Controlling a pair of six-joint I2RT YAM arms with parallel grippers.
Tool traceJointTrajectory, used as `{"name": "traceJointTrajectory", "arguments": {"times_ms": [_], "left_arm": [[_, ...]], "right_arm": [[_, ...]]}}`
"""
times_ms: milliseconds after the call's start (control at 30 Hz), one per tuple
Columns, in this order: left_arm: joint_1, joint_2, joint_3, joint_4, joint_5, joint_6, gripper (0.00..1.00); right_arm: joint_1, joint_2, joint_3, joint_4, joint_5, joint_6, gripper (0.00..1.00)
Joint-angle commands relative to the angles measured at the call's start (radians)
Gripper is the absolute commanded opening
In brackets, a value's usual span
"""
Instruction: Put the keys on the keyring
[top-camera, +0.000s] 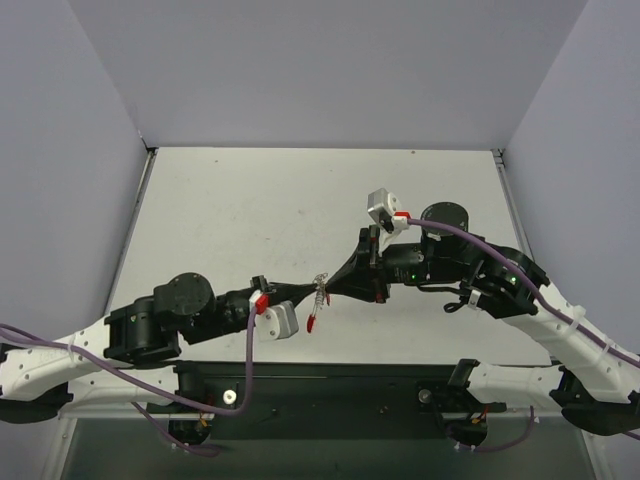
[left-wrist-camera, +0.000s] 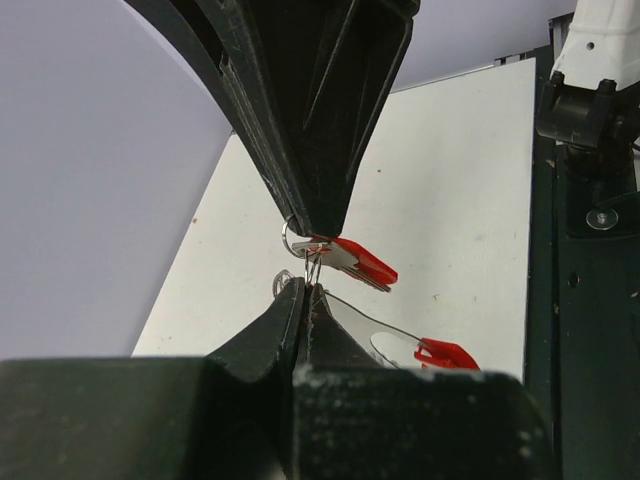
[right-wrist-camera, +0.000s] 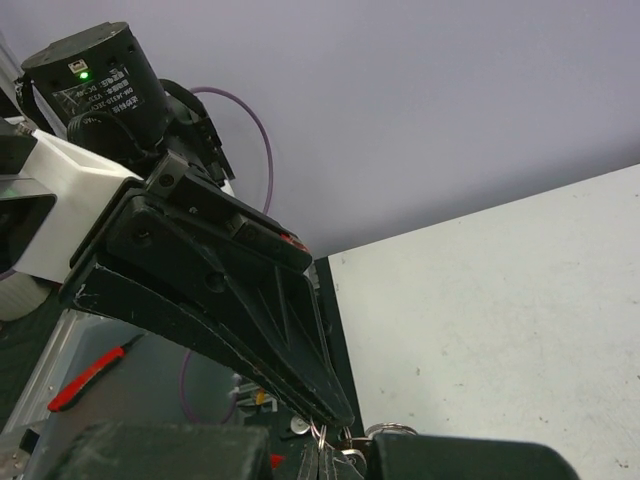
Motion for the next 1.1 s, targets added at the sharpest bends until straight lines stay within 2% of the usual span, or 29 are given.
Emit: {"name": "traceJointTrajectory", "arguments": {"times_ms": [0,500,800,1000,1067], "left_arm": [[-0.009,0.018,0.045,0.068,-0.093,-0.031,0.00],[-0.012,0.054,0.014,0.251,-0.179,-0.067,0.00],[-0.018,0.066,-0.092,0.538,-0.205,-0.053,0.00],[-0.020,0.066,-0.184,0.795,-0.216,-0.025,0.00],[-0.020,0.072,-0.208,0.868,-0.223,-0.014,0.00]], "right_arm": [[0.001,0.004,0.046,0.044,-0.042,0.025,0.00],[0.041,0.036,0.069,0.061,-0.042,0.038,0.00],[0.055,0.063,0.101,0.046,-0.061,0.044,0.00],[0.063,0.069,0.118,0.030,-0.076,0.039,0.00],[0.070,0.068,0.123,0.027,-0.082,0.035,0.07]]}}
